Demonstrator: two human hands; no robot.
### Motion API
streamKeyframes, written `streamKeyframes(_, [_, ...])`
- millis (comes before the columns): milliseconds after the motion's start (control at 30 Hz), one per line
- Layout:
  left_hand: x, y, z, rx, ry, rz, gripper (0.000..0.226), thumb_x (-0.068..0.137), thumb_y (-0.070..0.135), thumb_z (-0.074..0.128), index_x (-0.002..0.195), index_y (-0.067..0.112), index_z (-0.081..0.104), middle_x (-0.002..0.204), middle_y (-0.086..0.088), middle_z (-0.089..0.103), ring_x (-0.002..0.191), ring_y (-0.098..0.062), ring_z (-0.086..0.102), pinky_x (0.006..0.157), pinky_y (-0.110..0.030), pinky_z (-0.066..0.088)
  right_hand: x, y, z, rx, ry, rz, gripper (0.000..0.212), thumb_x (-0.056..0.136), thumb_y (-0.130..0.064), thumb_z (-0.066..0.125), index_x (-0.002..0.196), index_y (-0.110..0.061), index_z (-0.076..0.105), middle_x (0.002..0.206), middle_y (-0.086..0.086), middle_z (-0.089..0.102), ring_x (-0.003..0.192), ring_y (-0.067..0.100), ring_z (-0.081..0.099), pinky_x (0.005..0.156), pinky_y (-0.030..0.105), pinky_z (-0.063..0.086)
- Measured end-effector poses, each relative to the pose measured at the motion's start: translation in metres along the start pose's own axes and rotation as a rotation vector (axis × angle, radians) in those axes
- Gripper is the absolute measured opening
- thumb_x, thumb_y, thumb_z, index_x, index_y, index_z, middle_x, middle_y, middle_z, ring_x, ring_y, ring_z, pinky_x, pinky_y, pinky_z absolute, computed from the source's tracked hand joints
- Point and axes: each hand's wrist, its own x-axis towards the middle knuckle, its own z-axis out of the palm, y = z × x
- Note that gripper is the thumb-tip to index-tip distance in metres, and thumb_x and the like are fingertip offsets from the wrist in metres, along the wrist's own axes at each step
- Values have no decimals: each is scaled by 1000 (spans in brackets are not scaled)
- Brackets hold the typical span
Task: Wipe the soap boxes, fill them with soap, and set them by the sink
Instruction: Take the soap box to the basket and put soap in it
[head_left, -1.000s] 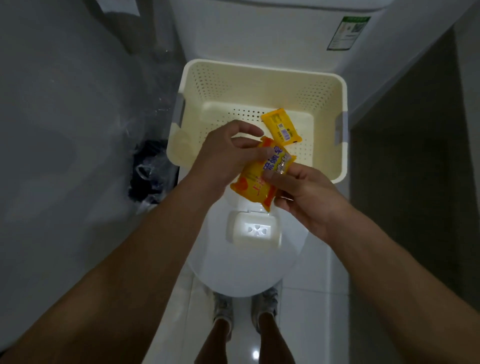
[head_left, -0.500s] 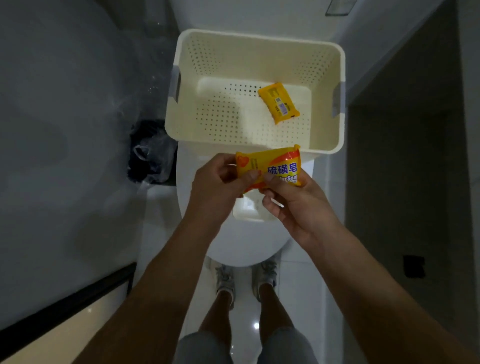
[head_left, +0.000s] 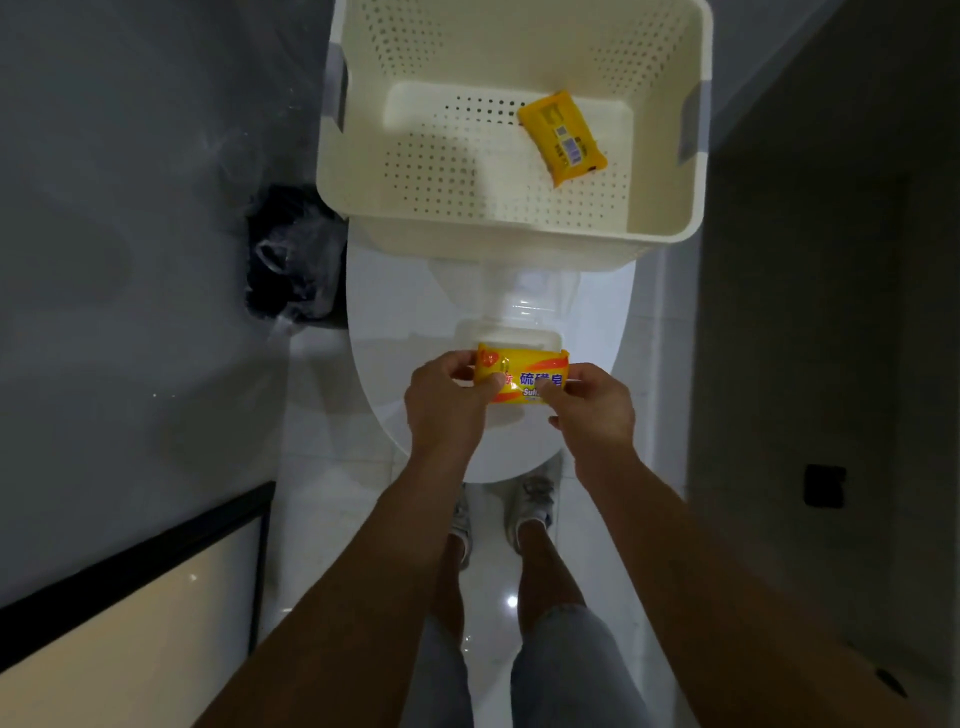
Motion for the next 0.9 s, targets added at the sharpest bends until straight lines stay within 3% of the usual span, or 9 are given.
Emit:
streamKeyframes(67, [1, -4, 5, 81, 47, 19, 35, 84, 25, 78, 117, 16, 69, 107, -1, 72, 88, -12, 64, 72, -19, 47, 7, 5, 4, -81, 20, -58, 10, 83, -23, 80, 85, -24, 70, 82, -2, 73, 81, 19, 70, 86, 41, 58])
streamKeyframes(133, [4, -5, 8, 127, 77, 21, 36, 84, 27, 78, 116, 16, 66, 106, 0, 71, 86, -10, 63, 68, -17, 44, 15, 6, 6, -178, 30, -124, 13, 81, -24, 82, 79, -25, 69, 70, -8, 68, 70, 12, 66, 77, 30, 55])
streamKeyframes(200, [9, -5, 12, 164, 93, 20, 33, 84, 28, 78, 112, 15, 66, 102, 1, 72, 86, -12, 66, 67, -19, 45, 25, 6, 8, -252, 44, -157, 17, 80, -27, 83, 83, -23, 66, 72, -9, 67, 71, 10, 66, 73, 23, 52])
streamKeyframes(400, [29, 2, 24, 276, 124, 49, 23, 85, 28, 74, 106, 20, 69, 102, 2, 72, 93, -16, 67, 80, -34, 56, 47, -3, 13, -424, 66, -177, 19, 86, -31, 78, 89, -21, 62, 82, -3, 64, 82, 19, 65, 77, 29, 52])
streamKeyframes(567, [40, 5, 28, 381, 98, 108, 26, 87, 28, 72, 111, 18, 71, 108, 0, 71, 98, -18, 66, 79, -28, 51, 56, -8, 16, -536, 56, -155, 18, 88, -28, 74, 99, -14, 71, 85, 2, 64, 82, 21, 62, 77, 33, 53])
streamKeyframes(700, [43, 9, 31, 482, 98, 108, 27, 91, 28, 65, 117, 21, 69, 118, -5, 58, 104, -24, 61, 87, -39, 53, 60, -12, 16, -635, 56, -155, 18, 88, -27, 72, 99, -13, 74, 91, 8, 72, 77, 22, 61, 69, 29, 48])
streamKeyframes(900, [46, 6, 30, 627, 47, 116, 27, 93, 29, 63, 116, 17, 68, 115, -6, 63, 103, -25, 63, 88, -42, 54, 67, -17, 15, -745, 0, -169, 19, 90, -30, 73, 99, -14, 72, 92, 8, 71, 79, 23, 63, 71, 30, 49])
